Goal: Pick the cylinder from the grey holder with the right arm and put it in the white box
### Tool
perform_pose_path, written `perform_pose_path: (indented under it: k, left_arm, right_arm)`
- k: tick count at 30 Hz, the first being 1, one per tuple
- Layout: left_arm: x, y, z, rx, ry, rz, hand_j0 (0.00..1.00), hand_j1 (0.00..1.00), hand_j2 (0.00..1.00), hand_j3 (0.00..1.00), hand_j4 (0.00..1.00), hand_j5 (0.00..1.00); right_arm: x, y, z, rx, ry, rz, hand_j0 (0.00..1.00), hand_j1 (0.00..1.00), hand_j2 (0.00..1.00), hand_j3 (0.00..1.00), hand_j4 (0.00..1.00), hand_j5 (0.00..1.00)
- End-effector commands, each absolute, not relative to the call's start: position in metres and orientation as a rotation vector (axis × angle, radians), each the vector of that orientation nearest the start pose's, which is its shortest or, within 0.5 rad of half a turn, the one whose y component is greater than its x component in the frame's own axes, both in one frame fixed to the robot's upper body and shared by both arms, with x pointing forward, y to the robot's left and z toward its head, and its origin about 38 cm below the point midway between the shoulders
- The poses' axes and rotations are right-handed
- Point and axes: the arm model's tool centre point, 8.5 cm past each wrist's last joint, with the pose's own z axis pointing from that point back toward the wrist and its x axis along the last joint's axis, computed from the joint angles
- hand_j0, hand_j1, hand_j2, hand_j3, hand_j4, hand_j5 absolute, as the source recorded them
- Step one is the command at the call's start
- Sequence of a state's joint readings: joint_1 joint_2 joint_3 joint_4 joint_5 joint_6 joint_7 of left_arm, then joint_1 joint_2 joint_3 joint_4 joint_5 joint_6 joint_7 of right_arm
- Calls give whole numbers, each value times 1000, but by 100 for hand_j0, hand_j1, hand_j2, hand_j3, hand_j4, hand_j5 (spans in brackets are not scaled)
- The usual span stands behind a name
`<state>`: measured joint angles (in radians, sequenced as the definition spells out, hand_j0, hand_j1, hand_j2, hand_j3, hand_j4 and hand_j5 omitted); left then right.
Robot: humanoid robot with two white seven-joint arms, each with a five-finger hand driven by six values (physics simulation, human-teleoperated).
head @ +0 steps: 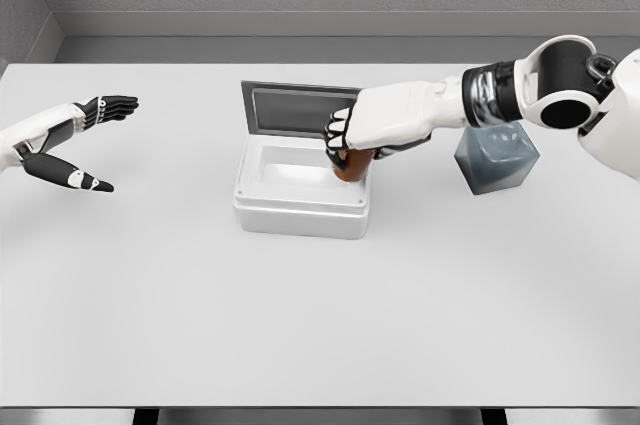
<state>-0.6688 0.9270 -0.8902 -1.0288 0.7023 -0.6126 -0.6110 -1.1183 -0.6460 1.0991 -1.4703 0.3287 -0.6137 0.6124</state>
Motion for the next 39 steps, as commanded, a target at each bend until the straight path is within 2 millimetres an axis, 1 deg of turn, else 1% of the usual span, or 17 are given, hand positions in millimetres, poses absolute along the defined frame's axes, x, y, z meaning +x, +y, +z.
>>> perform_pose_path:
  k: [1,7,8,9,11,17,20,23,25,29,30,31,32,33,34,36,39]
  left_arm:
    - [434,421,171,-176,-1523,-1102,100,100,100,100,100,100]
    - [434,421,171,-176,-1523,-1102,100,100,100,100,100,100]
    - [434,421,171,-176,-1523,-1102,100,100,100,100,100,100]
    - [434,421,171,-176,-1523,-1102,100,100,100,100,100,100]
    - [434,421,171,-176,-1523,-1102,100,100,100,100,100,100]
    - [434,421,171,-176,-1523,-1102,100,100,100,100,100,100]
    - [434,421,171,-176,-1523,-1102,100,100,100,100,100,100]
    - [434,421,171,-176,-1523,-1102,100,100,100,100,100,100]
    - [434,421,171,-176,-1523,-1102,100,100,100,100,100,100]
    - [437,420,174,-178,-1537,-1093,100,100,100,100,100,100]
    - [439,413,172,-196,-1546,-1091,100,100,100,100,100,100]
    - [446,388,166,-251,-1576,-1087,100,100,100,100,100,100]
    - [458,367,170,-281,-1621,-1077,100,100,100,100,100,100]
    - [476,347,160,-315,-1620,-984,100,100,100,100,100,100]
    - [497,328,162,-339,-1631,-892,100,100,100,100,100,100]
    - [512,317,170,-336,-1624,-857,100,100,100,100,100,100]
    - [511,303,160,-305,-1591,-952,100,100,100,100,100,100]
  right_arm:
    - [449,-153,270,279,1610,-2895,23,23,23,23,23,23]
    - [453,-152,271,287,1616,-2902,23,23,23,23,23,23]
    - [453,-151,271,288,1616,-2898,50,50,50,50,50,50]
    - [452,-150,275,299,1612,-2886,100,100,100,100,100,100]
    - [447,-144,281,304,1601,-2855,100,100,100,100,100,100]
    - [448,-145,288,325,1608,-2843,100,100,100,100,100,100]
    - [454,-162,319,433,1703,-2790,100,100,100,100,100,100]
    - [455,-182,332,506,1739,-2783,100,100,100,100,100,100]
    - [456,-200,334,550,1731,-2814,100,100,100,100,100,100]
    - [454,-238,323,591,1708,-2911,100,100,100,100,100,100]
    - [451,-244,320,596,1696,-2928,100,100,100,100,100,100]
    - [444,-249,321,602,1672,-2929,100,100,100,100,100,100]
    - [432,-255,322,604,1638,-2930,100,100,100,100,100,100]
    - [425,-261,326,623,1620,-2930,100,100,100,100,100,100]
    - [423,-267,326,633,1617,-2939,100,100,100,100,100,100]
    - [421,-272,317,618,1610,-2966,100,100,100,100,100,100]
    - [420,-276,318,629,1604,-2975,100,100,100,100,100,100]
